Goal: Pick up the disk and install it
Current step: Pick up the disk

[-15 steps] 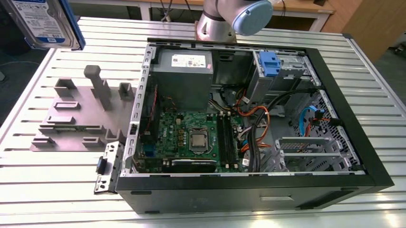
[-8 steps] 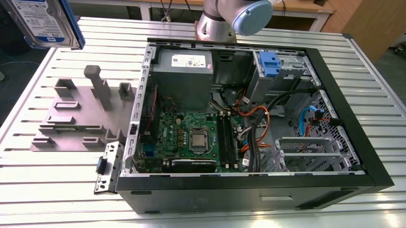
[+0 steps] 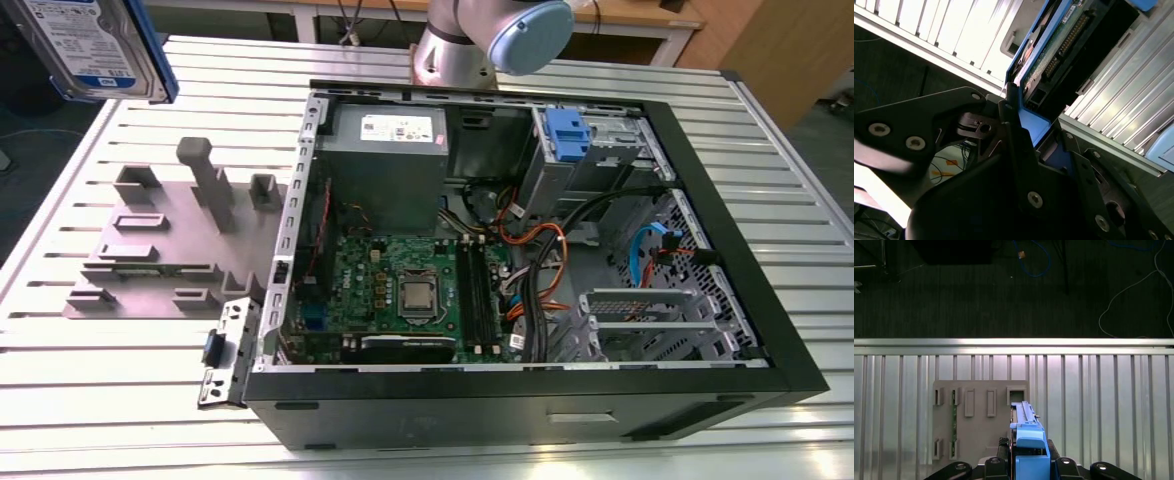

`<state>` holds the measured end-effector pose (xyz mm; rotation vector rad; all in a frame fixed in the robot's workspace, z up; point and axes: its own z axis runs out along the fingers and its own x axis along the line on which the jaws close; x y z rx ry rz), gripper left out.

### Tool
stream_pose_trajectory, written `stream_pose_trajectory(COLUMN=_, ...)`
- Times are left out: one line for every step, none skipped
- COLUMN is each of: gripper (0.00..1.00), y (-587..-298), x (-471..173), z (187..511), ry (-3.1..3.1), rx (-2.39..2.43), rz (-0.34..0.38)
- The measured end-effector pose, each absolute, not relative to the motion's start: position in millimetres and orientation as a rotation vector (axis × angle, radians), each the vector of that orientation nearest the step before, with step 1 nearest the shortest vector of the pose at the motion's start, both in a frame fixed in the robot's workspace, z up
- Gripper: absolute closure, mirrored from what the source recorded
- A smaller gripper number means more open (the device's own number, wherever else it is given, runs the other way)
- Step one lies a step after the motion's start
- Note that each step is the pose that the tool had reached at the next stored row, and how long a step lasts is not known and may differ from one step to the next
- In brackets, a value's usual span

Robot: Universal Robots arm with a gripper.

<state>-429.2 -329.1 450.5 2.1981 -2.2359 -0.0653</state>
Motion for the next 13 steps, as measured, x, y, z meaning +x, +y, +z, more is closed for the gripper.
stream_pose_trajectory(gripper=0.64, y=-329.1, x=-429.2, z=450.5, ry=-2.236, rx=2.198, rz=-0.065)
stream_pose_trajectory(gripper=0.64, y=-329.1, x=-429.2, z=450.6, ry=-2.236, rx=2.198, rz=-0.065)
stream_pose_trajectory(gripper=0.64, y=-329.1, x=-429.2, z=450.5, ry=-2.236, rx=2.198, rz=-0.065)
stream_pose_trajectory(gripper=0.64, y=-329.1, x=-429.2, z=450.5, ry=-2.236, rx=2.198, rz=-0.065)
stream_pose_trajectory(gripper=0.64, y=-329.1, x=-429.2, z=450.6, ry=-2.236, rx=2.198, rz=-0.065)
stream_pose_trajectory(gripper=0.64, y=-329.1, x=-429.2, z=450.7, ry=-2.236, rx=2.198, rz=-0.065)
stream_pose_trajectory(gripper=0.64, y=-329.1, x=-429.2, z=450.7, ry=-2.236, rx=2.198, rz=-0.065)
stream_pose_trajectory(gripper=0.64, y=-329.1, x=-429.2, z=450.7, ry=-2.236, rx=2.198, rz=-0.065)
stream_pose_trajectory(gripper=0.64, y=-329.1, x=-429.2, z=450.7, ry=-2.236, rx=2.198, rz=-0.065)
stream_pose_trajectory(gripper=0.64, y=-329.1, x=-429.2, z=450.7, ry=-2.236, rx=2.198, rz=-0.065)
stream_pose_trajectory(gripper=0.64, y=-329.1, x=-429.1, z=450.7, ry=-2.236, rx=2.198, rz=-0.065)
stream_pose_trajectory(gripper=0.64, y=-329.1, x=-429.2, z=450.7, ry=-2.236, rx=2.198, rz=-0.065)
stream_pose_trajectory(gripper=0.64, y=-329.1, x=-429.1, z=450.7, ry=-2.236, rx=2.198, rz=-0.065)
